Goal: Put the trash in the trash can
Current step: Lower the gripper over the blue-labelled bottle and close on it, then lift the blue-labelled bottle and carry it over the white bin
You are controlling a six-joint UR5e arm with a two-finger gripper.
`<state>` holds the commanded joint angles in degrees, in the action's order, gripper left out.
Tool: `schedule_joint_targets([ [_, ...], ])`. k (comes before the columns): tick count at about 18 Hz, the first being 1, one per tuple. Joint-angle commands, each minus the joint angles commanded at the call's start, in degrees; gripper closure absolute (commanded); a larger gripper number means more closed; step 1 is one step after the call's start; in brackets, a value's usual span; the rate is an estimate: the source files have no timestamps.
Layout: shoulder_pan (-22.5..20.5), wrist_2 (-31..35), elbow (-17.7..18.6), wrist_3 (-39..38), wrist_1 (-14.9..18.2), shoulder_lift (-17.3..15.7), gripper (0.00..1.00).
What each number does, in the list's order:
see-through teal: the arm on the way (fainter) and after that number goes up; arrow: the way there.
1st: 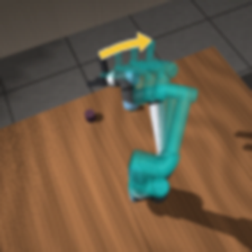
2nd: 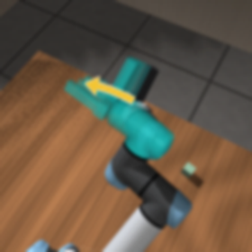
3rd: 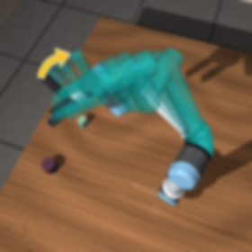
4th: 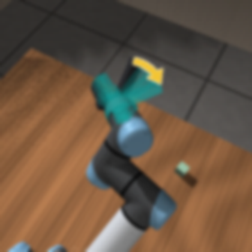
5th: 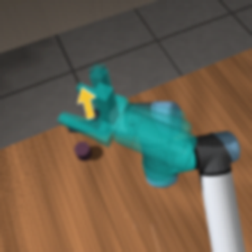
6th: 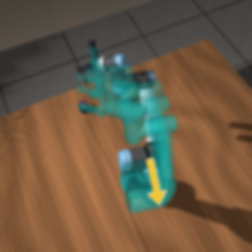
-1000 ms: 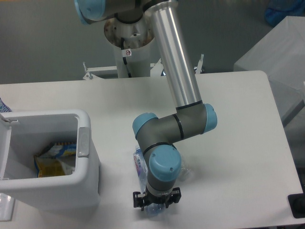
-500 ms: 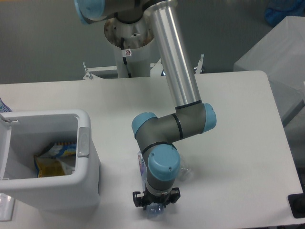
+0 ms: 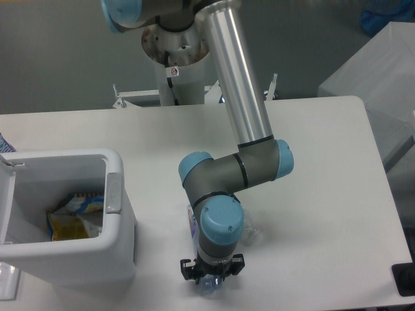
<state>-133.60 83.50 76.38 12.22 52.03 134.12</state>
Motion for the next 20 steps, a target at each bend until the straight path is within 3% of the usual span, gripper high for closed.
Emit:
schedule_joint_targets([
  [6,0.0,-0.2,-0.2,0.7,-0.1,-1.8,0.37],
  [9,-0.4,-0.3,-1.7,0.8,-0.7,-4.8,0.37],
  [13,-2.9,-1.1,-5.0,0.3,-8.3,-9.0,0.37],
  [20,-4.6,-2.7,-11.6,-0.6,-14.1,-12.6,0.37],
])
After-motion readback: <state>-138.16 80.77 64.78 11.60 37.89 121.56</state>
